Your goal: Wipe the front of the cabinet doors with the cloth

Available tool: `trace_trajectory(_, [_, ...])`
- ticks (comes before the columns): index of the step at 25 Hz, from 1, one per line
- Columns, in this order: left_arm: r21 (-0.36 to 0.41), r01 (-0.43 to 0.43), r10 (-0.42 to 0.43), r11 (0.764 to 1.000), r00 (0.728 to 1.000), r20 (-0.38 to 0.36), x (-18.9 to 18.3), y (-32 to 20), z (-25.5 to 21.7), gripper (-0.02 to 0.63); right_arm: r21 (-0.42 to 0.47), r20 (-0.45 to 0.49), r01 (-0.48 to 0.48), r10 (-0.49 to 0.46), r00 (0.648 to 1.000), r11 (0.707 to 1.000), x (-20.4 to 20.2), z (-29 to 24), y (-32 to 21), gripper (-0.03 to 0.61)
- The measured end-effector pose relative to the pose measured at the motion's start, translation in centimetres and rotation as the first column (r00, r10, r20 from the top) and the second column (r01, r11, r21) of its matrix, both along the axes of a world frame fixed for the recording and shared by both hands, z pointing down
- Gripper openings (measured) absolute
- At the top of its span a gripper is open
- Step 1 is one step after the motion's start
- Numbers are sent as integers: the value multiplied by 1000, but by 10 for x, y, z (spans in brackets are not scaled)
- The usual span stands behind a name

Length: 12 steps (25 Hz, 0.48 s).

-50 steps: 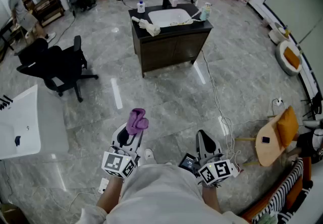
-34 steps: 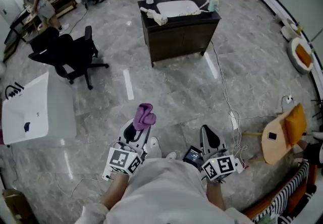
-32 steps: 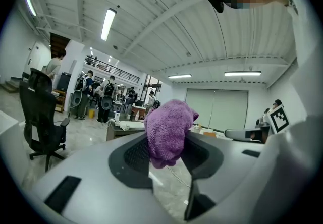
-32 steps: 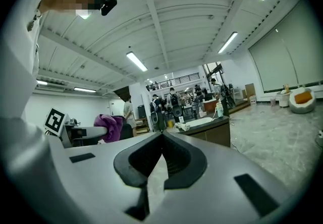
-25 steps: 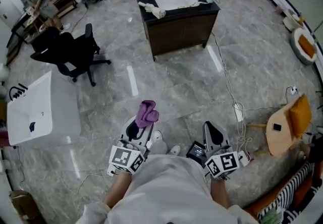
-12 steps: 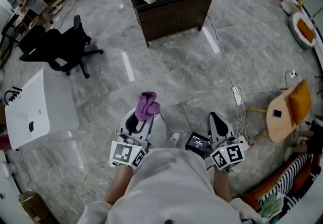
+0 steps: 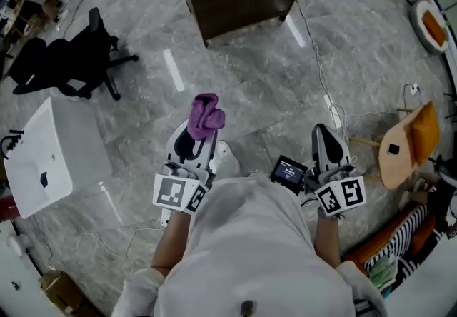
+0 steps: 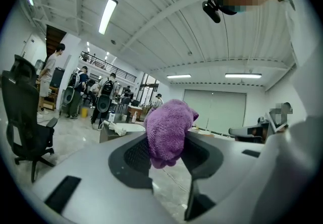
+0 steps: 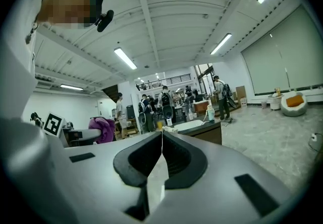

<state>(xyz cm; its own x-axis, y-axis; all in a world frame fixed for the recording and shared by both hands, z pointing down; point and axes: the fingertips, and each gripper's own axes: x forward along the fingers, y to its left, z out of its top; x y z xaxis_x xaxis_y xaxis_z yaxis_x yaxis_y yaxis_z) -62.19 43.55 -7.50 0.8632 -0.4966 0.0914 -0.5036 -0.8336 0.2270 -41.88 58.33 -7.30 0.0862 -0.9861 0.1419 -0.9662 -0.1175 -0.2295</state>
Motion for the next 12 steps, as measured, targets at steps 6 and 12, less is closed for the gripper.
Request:
trace_trajectory(6, [30, -35, 35, 999, 999, 6, 8, -58, -7, 152, 1, -35, -31, 31, 999, 1000, 15, -5, -48, 28])
trace_trajectory(12, [-27, -5, 5, 1000, 1000, -4, 24, -87, 1, 152, -23, -28, -15, 14, 1000, 1000, 40, 3, -83, 28])
